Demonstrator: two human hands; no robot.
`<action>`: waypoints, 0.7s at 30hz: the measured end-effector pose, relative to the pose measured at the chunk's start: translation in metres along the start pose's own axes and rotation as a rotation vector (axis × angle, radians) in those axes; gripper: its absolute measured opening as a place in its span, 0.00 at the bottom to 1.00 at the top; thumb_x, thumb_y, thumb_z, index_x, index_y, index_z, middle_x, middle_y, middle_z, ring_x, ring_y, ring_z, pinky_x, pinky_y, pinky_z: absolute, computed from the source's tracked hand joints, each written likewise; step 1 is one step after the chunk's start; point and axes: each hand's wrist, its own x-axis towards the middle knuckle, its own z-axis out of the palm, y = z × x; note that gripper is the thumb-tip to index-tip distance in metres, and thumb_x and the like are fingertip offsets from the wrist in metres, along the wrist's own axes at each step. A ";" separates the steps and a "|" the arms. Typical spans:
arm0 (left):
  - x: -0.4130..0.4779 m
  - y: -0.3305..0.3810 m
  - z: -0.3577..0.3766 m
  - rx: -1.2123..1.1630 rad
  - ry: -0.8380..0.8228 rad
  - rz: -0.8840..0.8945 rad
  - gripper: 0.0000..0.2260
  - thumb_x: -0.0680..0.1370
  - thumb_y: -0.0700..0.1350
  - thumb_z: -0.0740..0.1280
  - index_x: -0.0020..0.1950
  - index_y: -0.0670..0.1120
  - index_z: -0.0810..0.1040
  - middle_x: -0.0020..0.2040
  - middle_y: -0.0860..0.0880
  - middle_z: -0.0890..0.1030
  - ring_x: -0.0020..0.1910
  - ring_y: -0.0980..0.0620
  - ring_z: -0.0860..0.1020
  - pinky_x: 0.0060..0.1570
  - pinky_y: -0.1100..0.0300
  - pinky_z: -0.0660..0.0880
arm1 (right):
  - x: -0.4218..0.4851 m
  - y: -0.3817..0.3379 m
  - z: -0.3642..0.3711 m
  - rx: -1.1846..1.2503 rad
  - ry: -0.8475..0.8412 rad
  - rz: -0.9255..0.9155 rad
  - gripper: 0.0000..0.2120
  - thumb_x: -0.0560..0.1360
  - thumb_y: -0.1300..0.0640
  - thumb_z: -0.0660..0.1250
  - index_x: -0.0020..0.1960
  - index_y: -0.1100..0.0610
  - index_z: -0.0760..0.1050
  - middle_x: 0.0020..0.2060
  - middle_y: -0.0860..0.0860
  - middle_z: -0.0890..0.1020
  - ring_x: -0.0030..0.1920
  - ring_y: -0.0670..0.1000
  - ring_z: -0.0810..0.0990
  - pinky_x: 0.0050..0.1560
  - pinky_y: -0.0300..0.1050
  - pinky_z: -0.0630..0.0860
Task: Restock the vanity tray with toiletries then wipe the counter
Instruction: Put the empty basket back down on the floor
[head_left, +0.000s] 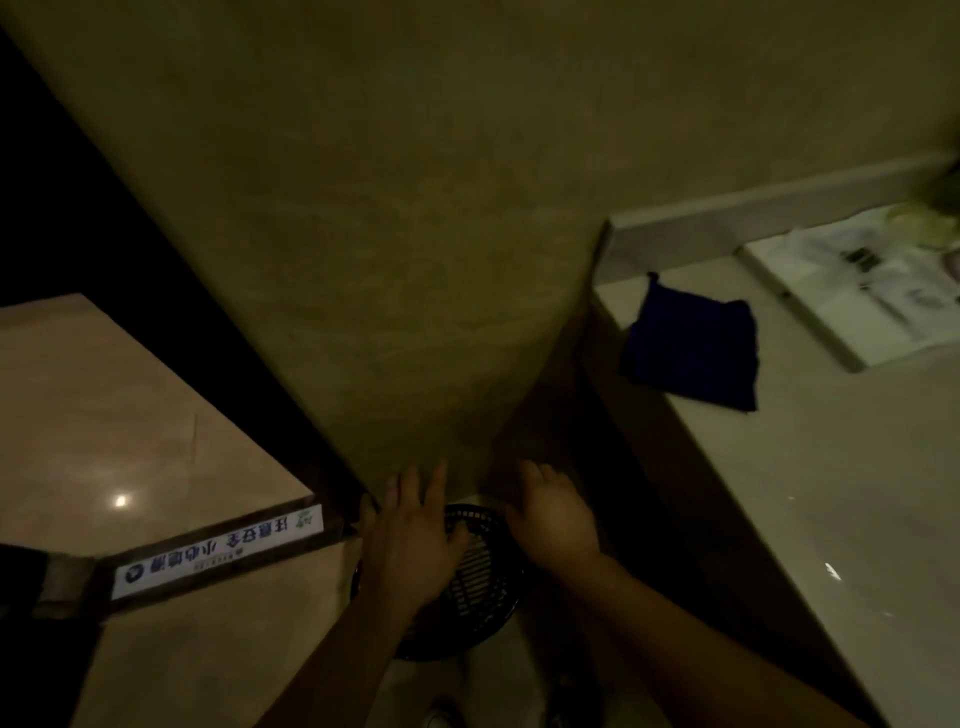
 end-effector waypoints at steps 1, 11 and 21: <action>-0.004 0.005 -0.012 0.011 0.009 0.014 0.35 0.76 0.64 0.51 0.79 0.53 0.44 0.77 0.44 0.57 0.75 0.43 0.55 0.70 0.37 0.54 | -0.006 -0.003 -0.013 0.014 0.028 -0.008 0.23 0.76 0.45 0.64 0.68 0.52 0.69 0.62 0.52 0.76 0.61 0.54 0.75 0.55 0.49 0.76; -0.026 0.034 -0.089 -0.008 0.051 0.147 0.35 0.77 0.65 0.51 0.78 0.55 0.38 0.79 0.43 0.49 0.77 0.43 0.49 0.70 0.38 0.54 | -0.067 -0.016 -0.109 0.106 0.280 0.006 0.26 0.77 0.44 0.65 0.73 0.50 0.66 0.66 0.47 0.75 0.64 0.50 0.74 0.58 0.46 0.77; 0.003 0.122 -0.132 0.005 0.046 0.356 0.33 0.78 0.64 0.51 0.78 0.56 0.40 0.80 0.46 0.47 0.77 0.46 0.48 0.72 0.41 0.54 | -0.096 0.035 -0.185 0.177 0.517 0.150 0.21 0.76 0.44 0.66 0.68 0.47 0.71 0.60 0.46 0.79 0.58 0.47 0.78 0.50 0.40 0.74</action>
